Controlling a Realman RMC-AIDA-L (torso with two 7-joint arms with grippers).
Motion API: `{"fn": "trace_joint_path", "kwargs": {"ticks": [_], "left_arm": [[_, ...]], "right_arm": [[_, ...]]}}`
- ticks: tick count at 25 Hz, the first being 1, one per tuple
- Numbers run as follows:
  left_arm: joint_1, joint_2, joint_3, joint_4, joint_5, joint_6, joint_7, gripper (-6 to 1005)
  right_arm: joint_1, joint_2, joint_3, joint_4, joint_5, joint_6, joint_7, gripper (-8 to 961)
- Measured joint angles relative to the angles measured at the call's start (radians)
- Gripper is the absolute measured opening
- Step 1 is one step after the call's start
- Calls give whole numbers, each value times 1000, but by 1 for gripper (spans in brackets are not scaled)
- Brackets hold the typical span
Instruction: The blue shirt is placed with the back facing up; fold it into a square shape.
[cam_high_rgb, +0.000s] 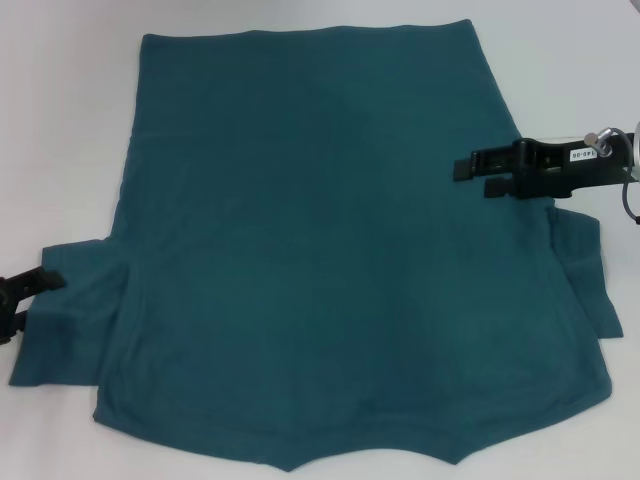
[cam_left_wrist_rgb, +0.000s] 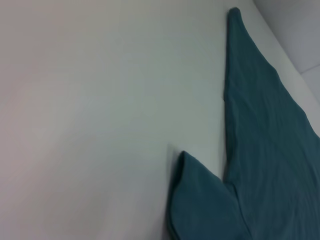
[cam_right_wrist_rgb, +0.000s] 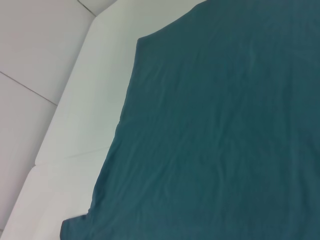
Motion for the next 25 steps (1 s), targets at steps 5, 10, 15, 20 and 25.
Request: {"fn": "trace_joint_path", "kwargs": {"ticks": [5,10,15,20,25], "left_arm": [[-14,-1,13,-10,0,6,3,827],[-18,-1,13,-14,0,12,-10,819],[-17,5,15,-10,1,22,-18,689],[-18,3,25,-6,1,25,-19,545],[-19,3,37,-4,2,26,-17,443]], "right_arm": [[-1,0,1,0,0,0,0,713],[-1,0,4,0,1,0,-2,714],[-2,-2,4,0,2,0,-3,714],[-5,-3,5,0,3,0,-2,714],[-9,-3,6,0,4,0,1,714]]}}
